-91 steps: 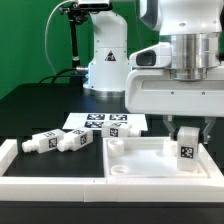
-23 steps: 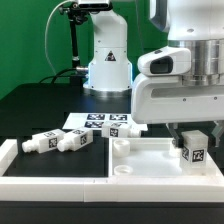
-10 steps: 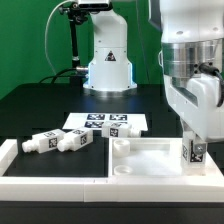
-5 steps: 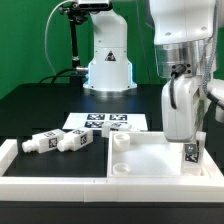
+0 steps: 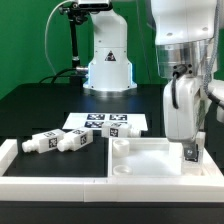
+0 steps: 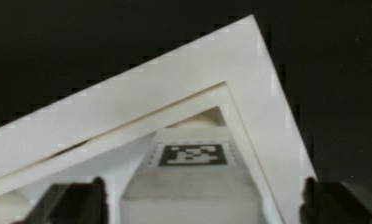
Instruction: Assemble one leg
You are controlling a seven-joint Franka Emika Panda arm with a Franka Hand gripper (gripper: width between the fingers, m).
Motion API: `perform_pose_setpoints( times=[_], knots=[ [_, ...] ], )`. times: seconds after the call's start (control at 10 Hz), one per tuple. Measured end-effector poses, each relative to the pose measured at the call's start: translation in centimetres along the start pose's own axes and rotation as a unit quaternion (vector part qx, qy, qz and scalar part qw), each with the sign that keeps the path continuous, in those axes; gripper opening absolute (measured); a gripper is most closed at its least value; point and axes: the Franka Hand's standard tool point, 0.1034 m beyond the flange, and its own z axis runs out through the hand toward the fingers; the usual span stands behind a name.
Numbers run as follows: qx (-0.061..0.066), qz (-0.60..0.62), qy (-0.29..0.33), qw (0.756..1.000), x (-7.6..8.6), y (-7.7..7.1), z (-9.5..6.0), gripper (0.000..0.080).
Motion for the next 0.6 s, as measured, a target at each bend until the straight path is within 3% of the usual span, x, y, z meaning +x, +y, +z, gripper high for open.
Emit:
perform_pose_setpoints(
  times=[0.1, 0.2, 0.4, 0.6],
  knots=[
    [0.008, -0.01, -0.008, 1.0, -0.7, -0.3, -1.4, 0.0618],
    [0.02, -0.023, -0.019, 0.999, -1.1, -0.9, -3.1, 0.064],
    [0.024, -0.03, -0.031, 0.999, -1.9, -1.9, -6.0, 0.0647],
    [0.027, -0.033, -0.029, 0.999, -1.8, -1.8, -5.4, 0.0649]
  ],
)
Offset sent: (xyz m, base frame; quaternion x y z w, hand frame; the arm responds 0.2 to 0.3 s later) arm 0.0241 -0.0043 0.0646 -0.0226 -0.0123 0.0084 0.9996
